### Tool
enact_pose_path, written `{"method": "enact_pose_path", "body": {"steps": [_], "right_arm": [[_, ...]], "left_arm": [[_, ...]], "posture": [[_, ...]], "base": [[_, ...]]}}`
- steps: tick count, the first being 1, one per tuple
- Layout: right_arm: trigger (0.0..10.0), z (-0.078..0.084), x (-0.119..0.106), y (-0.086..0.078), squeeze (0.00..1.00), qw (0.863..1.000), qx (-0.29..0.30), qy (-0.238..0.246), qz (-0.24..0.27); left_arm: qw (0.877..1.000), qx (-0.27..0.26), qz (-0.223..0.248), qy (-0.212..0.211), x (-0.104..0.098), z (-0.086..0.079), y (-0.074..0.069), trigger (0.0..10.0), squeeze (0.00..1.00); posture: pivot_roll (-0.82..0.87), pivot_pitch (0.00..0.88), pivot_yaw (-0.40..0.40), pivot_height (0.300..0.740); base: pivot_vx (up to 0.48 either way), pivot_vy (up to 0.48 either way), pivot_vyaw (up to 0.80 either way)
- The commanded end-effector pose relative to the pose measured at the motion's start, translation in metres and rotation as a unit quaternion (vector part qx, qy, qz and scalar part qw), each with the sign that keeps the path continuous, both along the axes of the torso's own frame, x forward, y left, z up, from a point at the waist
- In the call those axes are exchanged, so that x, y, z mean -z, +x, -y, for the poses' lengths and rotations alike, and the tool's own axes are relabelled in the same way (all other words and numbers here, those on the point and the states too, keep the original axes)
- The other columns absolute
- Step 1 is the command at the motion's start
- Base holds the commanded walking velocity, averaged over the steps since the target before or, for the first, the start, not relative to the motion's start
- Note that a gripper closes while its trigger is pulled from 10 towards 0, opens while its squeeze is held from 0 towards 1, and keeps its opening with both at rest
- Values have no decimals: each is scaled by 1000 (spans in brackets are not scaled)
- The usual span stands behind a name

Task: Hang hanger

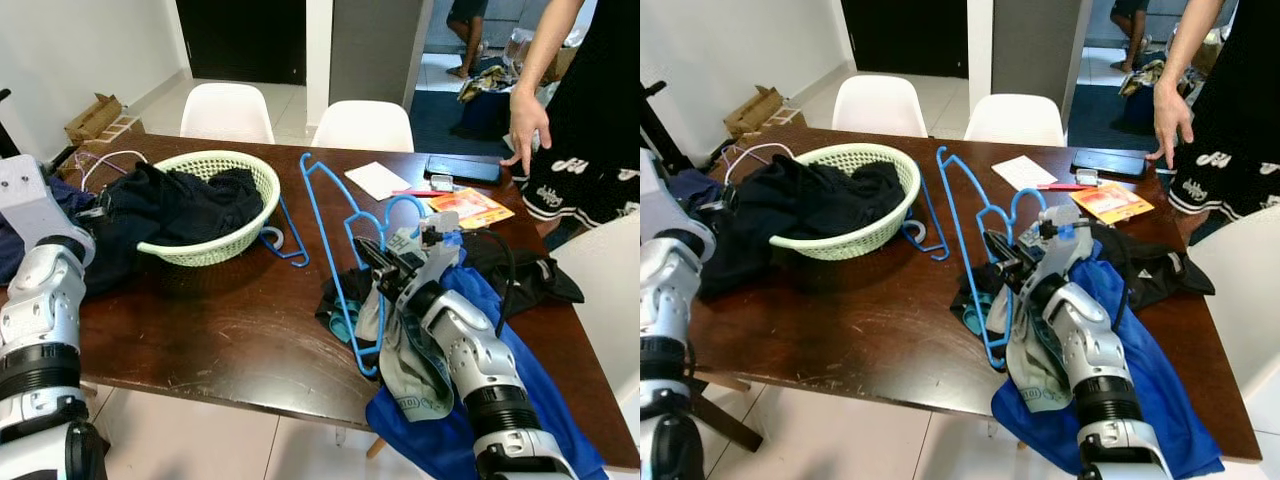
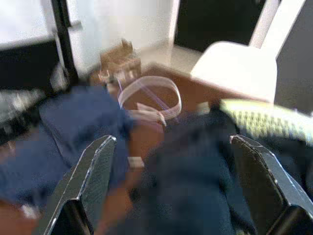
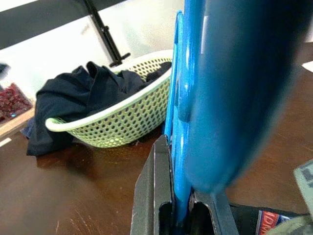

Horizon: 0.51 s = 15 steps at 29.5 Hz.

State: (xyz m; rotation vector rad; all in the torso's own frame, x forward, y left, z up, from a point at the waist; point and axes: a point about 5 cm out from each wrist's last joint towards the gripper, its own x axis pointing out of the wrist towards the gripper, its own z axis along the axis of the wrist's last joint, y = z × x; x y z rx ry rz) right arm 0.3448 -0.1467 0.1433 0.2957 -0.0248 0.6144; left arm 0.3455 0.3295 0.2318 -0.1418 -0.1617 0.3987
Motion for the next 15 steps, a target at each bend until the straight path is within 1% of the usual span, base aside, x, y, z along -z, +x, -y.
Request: {"method": "enact_pose_path", "body": {"steps": [1, 2, 4, 6, 8, 12, 15], "right_arm": [[10000, 2, 6, -1, 0, 1000, 4, -5, -16], [10000, 1, 6, -1, 0, 1000, 4, -5, -16], [10000, 0, 6, -1, 0, 1000, 3, -5, -15], [10000, -1, 5, 0, 0, 1000, 2, -7, -14], [10000, -1, 4, 0, 0, 1000, 2, -7, -14], [10000, 0, 3, 1, 0, 1000, 2, -11, -15], [10000, 4, 2, 0, 0, 1000, 4, -18, -16]], "left_arm": [[1000, -7, 10, 1, -6, -11, -2, 10000, 0], [1000, -2, -1, -6, -2, -18, -1, 10000, 0], [1000, 3, -6, -10, 0, -20, 0, 10000, 0], [999, 23, -19, -14, 6, -18, 3, 10000, 0], [999, 32, -24, -15, 8, -15, 4, 10000, 0], [998, 40, -31, -21, 13, -12, 7, 10000, 0], [998, 45, -36, -36, 20, -8, 12, 10000, 0]], "posture": [[21, 41, 19, 740], [18, 42, 21, 740], [18, 42, 21, 740], [14, 48, 17, 740], [11, 53, 14, 740], [1, 62, 10, 740], [-15, 74, 4, 740]], "base": [[0, 0, 0], [0, 0, 0], [0, 0, 0], [0, 0, 0], [0, 0, 0], [0, 0, 0], [0, 0, 0]]}}
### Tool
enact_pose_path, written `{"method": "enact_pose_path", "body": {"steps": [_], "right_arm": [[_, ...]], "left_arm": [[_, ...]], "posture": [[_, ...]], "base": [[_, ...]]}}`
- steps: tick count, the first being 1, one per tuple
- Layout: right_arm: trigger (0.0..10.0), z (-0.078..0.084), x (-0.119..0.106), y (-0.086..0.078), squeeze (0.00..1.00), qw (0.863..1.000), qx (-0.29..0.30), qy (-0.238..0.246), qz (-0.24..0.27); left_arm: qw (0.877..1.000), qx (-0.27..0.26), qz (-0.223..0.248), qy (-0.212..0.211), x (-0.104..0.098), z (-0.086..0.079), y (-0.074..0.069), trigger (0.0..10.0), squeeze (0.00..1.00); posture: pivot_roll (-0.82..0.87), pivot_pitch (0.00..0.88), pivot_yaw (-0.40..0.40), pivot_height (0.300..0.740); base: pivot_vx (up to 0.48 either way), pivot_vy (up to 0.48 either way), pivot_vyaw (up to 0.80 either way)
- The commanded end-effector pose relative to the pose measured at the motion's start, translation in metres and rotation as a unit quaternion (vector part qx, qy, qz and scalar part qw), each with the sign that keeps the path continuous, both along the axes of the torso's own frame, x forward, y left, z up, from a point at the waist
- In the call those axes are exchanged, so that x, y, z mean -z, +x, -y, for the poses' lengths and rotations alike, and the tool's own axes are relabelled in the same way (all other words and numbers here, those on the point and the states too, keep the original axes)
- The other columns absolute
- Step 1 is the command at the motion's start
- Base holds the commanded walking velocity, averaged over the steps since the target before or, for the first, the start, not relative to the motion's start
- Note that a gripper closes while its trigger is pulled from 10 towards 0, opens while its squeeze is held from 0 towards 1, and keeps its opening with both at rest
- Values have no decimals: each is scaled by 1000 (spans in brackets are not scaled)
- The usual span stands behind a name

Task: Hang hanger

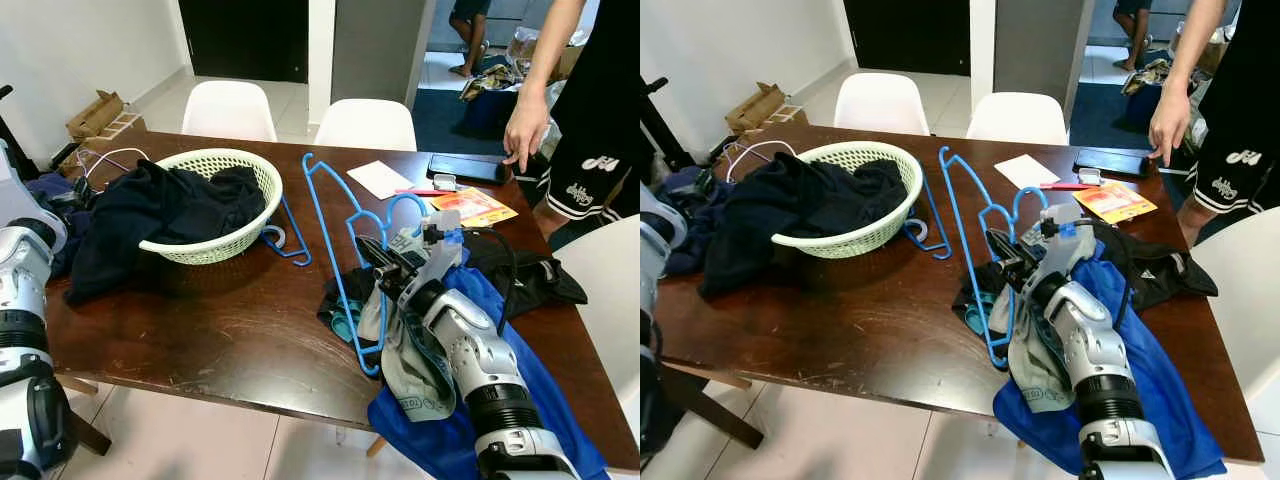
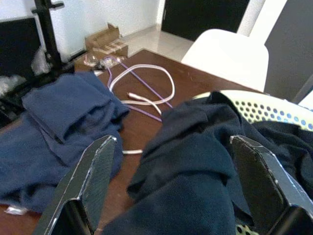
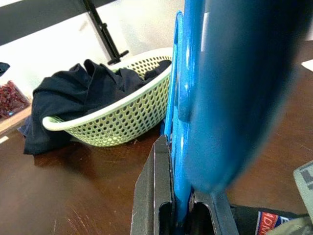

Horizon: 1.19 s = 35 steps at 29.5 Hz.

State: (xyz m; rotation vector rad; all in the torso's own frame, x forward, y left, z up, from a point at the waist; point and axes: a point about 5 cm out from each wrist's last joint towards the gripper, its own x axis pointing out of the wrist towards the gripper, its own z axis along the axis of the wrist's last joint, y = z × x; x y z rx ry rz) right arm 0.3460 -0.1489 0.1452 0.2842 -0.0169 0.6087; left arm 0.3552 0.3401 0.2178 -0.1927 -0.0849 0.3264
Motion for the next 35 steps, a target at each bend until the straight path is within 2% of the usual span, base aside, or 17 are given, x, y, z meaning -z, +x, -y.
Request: {"method": "enact_pose_path", "body": {"steps": [1, 13, 24, 26, 27, 28, 29, 32, 33, 35], "right_arm": [[10000, 1, 4, -1, 0, 1000, 2, -11, -13], [10000, 27, 0, -7, 0, 999, 4, -45, -18], [10000, 40, -1, -10, 0, 998, 8, -59, -27], [10000, 42, -1, -10, 0, 998, 8, -60, -29], [10000, 42, -1, -10, 0, 998, 8, -60, -29], [10000, 42, -1, -10, 0, 998, 8, -61, -30], [10000, 41, -1, -10, 0, 998, 8, -61, -31], [10000, 40, -1, -11, 0, 998, 7, -61, -32], [10000, 40, -1, -11, 0, 998, 6, -61, -32], [10000, 39, -1, -11, 0, 998, 5, -61, -33]], "left_arm": [[1000, 5, -6, -7, 6, 3, 2, 10000, 0], [999, 14, -3, -32, 11, 8, 8, 10000, 0], [999, 18, -7, -25, 13, 14, 11, 10000, 0], [1000, 17, -1, -9, 9, 14, 12, 7725, 0], [1000, 17, -1, -9, 9, 14, 12, 7725, 0], [1000, 15, 4, 4, 5, 14, 12, 6863, 0], [1000, 12, 11, 15, 1, 14, 13, 3373, 0], [1000, 8, 18, 24, -3, 14, 13, 3373, 0], [999, 7, 20, 29, -5, 14, 13, 0, 0], [999, 7, 24, 31, -8, 14, 13, 0, 0]], "posture": [[-15, 74, 4, 740], [-89, 123, -64, 740], [-108, 138, -95, 740], [-109, 138, -96, 740], [-109, 138, -96, 740], [-108, 138, -99, 740], [-106, 137, -100, 740], [-106, 137, -100, 740], [-105, 135, -101, 740], [-102, 132, -99, 740]], "base": [[0, 0, 0], [0, 0, 0], [0, 0, 0], [0, 0, 0], [0, 0, 0], [0, 0, 0], [0, 0, 0], [0, 0, 0], [0, 0, 0], [0, 0, 0]]}}
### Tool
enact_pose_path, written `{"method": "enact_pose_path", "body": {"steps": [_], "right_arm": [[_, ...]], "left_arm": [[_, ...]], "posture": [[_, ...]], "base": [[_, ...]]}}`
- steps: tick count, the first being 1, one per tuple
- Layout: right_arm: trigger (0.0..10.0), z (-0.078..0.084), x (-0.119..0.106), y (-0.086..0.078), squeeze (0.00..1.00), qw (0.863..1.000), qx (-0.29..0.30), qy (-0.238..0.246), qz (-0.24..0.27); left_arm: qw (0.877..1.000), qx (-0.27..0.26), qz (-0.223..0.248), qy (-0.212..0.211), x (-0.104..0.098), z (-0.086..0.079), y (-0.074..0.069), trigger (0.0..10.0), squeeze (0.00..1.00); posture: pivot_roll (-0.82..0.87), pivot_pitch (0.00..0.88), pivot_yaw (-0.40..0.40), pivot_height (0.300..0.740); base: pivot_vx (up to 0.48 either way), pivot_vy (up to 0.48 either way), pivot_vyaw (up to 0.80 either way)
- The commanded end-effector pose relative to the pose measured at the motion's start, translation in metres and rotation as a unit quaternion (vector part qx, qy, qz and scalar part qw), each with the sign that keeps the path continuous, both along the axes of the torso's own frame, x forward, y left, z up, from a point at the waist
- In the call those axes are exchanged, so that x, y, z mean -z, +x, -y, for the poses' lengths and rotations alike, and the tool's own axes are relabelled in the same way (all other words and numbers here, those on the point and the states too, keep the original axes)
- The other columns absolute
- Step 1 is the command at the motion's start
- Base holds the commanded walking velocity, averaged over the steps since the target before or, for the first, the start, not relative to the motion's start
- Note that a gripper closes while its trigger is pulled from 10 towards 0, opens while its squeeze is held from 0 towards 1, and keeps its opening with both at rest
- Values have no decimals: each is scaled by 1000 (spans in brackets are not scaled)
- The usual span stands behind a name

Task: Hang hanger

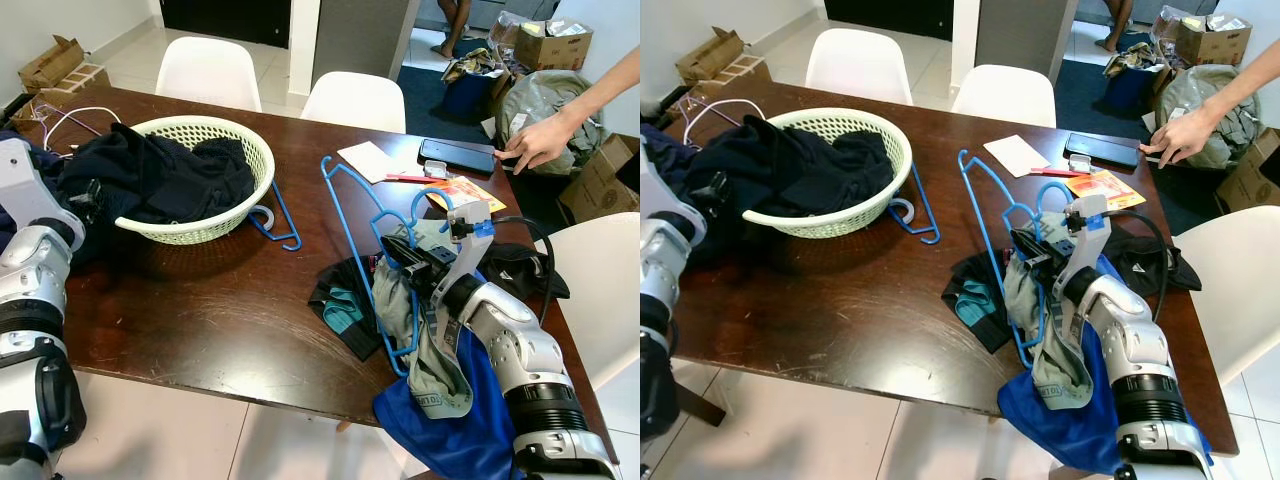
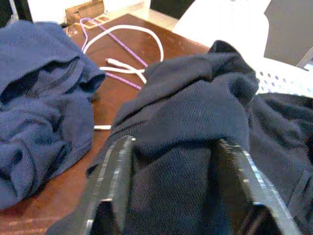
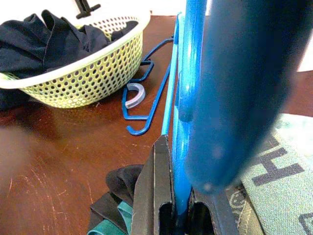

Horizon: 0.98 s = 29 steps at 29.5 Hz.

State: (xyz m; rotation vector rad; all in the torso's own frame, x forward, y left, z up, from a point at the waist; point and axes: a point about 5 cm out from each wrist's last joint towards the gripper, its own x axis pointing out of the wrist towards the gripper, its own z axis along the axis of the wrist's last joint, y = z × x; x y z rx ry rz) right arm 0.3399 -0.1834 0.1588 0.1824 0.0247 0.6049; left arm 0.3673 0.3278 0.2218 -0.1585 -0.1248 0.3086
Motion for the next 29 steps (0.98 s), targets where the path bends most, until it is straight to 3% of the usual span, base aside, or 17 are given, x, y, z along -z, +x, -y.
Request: {"method": "enact_pose_path", "body": {"steps": [1, 8, 18, 19, 23, 24, 25, 27, 29], "right_arm": [[10000, 3, 13, -5, 0, 1000, 5, -6, -28], [10000, 3, 14, -7, 0, 1000, 5, 1, -28], [10000, -1, 13, -6, 0, 999, 6, 13, -28], [10000, -5, 14, -4, 0, 999, 7, 20, -29], [10000, -5, 14, -4, 0, 999, 7, 20, -29], [10000, -6, 14, -4, 0, 999, 7, 22, -29], [10000, -6, 14, -4, 0, 999, 7, 22, -29], [10000, -10, 14, -2, 0, 999, 9, 31, -28], [10000, -13, 15, -1, 0, 999, 10, 36, -28]], "left_arm": [[1000, 2, 6, 12, -4, 2, 1, 0, 0], [1000, 2, 10, 23, -7, 2, 1, 0, 0], [998, 0, 50, 47, -36, -1, 0, 0, 0], [990, 15, 111, 82, -77, 9, 1, 0, 0], [990, 15, 111, 82, -77, 9, 1, 0, 0], [986, 23, 135, 94, -93, 14, 0, 0, 0], [986, 23, 135, 94, -93, 14, 0, 0, 0], [962, 81, 226, 130, -153, 49, -6, 0, 0], [939, 130, 283, 148, -187, 79, -17, 0, 0]], "posture": [[-97, 128, -93, 740], [-87, 125, -83, 740], [-65, 110, -68, 740], [-52, 104, -61, 740], [-52, 104, -61, 740], [-50, 103, -60, 740], [-50, 103, -60, 740], [-34, 90, -44, 740], [-27, 80, -34, 740]], "base": [[0, 0, 0], [0, 0, 0], [0, 0, 0], [0, 0, 0], [0, 0, 0], [0, 0, 0], [0, 0, 0], [0, 0, 0], [0, 0, 0]]}}
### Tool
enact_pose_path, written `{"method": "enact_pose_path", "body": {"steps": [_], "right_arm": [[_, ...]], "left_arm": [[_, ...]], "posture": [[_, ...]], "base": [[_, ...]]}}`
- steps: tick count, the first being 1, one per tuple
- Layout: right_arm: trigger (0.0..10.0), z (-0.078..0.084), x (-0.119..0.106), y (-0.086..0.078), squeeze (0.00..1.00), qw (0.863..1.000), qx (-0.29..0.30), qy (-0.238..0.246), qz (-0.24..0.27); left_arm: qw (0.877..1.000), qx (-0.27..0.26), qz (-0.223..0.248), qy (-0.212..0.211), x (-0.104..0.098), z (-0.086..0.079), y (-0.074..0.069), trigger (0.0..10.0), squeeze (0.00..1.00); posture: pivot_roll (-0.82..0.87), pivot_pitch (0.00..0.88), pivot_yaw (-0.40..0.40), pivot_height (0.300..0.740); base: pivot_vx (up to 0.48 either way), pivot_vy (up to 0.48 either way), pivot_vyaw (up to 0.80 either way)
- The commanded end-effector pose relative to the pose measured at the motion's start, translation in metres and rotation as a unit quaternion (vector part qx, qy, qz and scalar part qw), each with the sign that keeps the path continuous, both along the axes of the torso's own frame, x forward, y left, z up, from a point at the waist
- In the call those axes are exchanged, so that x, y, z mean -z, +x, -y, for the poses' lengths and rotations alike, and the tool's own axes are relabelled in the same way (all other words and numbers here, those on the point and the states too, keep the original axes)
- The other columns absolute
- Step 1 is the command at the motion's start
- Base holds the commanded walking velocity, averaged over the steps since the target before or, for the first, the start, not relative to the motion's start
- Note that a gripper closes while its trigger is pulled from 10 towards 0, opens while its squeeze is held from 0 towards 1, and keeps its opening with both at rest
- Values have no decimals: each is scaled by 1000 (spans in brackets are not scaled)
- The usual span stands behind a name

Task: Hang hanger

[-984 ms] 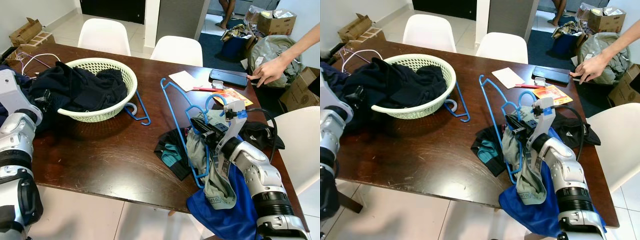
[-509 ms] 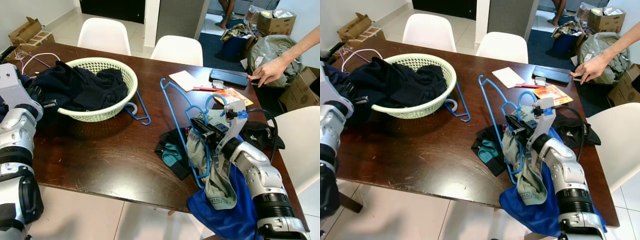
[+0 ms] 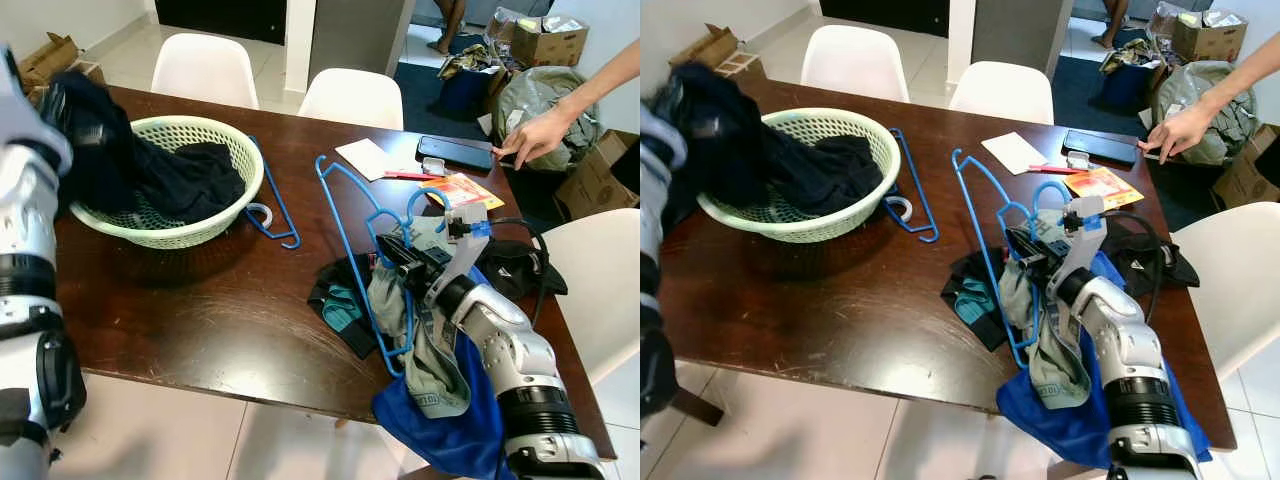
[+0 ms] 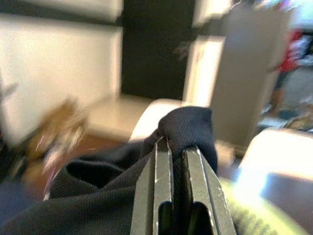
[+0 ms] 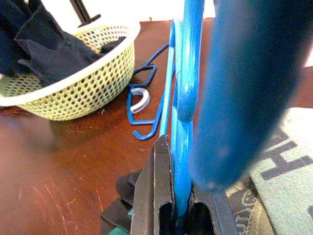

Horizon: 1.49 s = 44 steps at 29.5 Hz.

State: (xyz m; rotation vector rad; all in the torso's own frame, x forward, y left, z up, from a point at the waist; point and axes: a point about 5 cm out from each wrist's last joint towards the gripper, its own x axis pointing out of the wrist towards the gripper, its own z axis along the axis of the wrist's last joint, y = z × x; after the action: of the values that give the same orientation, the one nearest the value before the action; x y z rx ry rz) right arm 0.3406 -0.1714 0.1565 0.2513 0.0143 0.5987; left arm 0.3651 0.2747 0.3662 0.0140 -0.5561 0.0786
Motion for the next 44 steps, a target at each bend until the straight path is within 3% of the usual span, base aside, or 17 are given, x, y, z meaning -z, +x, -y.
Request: {"method": "enact_pose_path", "body": {"steps": [1, 3, 4, 6, 11, 16, 20, 25, 30, 35, 39, 44], "right_arm": [[10000, -1, 12, -1, 0, 1000, 6, 2, -23], [10000, -3, 13, -1, 0, 1000, 7, 6, -22], [10000, -3, 13, -1, 0, 1000, 7, 6, -22], [10000, -4, 13, 0, 0, 1000, 9, 13, -21], [10000, -8, 14, 1, 0, 1000, 11, 21, -20], [10000, -13, 15, 3, 0, 999, 15, 33, -18], [10000, -17, 15, 5, 0, 999, 16, 41, -18], [10000, -18, 16, 7, 0, 998, 19, 53, -18], [10000, -18, 17, 8, 0, 998, 21, 57, -19], [10000, -17, 19, 8, 0, 998, 24, 61, -19], [10000, -17, 19, 8, 0, 998, 25, 62, -18], [10000, -15, 20, 7, 0, 997, 27, 64, -18]], "left_arm": [[995, 48, 77, 30, -42, 26, -14, 0, 0], [990, 85, 104, 39, -58, 46, -22, 0, 0], [990, 85, 104, 39, -58, 46, -22, 0, 0], [984, 119, 126, 44, -70, 63, -31, 0, 0], [977, 155, 143, 40, -81, 76, -42, 0, 0], [955, 239, 174, 35, -99, 96, -64, 0, 0], [945, 261, 196, 36, -109, 99, -78, 0, 0], [945, 226, 227, 60, -137, 86, -92, 0, 0], [938, 235, 243, 71, -162, 83, -104, 0, 0], [918, 290, 259, 82, -175, 99, -120, 0, 0], [911, 306, 265, 79, -178, 105, -124, 0, 0], [894, 363, 259, 30, -175, 118, -129, 0, 0]], "posture": [[-27, 80, -34, 740], [-20, 73, -27, 740], [-20, 73, -27, 740], [-14, 67, -19, 740], [-3, 55, -4, 740], [6, 42, 9, 740], [15, 37, 18, 740], [33, 32, 26, 740], [47, 27, 32, 740], [50, 26, 38, 740], [48, 27, 38, 740], [46, 25, 33, 740]], "base": [[0, 0, 0], [0, 0, 0], [0, 0, 0], [0, 0, 0], [0, 0, 0], [0, 0, 0], [0, 0, 0], [0, 0, 0], [0, 0, 0], [0, 0, 0], [0, 0, 0], [0, 0, 0]]}}
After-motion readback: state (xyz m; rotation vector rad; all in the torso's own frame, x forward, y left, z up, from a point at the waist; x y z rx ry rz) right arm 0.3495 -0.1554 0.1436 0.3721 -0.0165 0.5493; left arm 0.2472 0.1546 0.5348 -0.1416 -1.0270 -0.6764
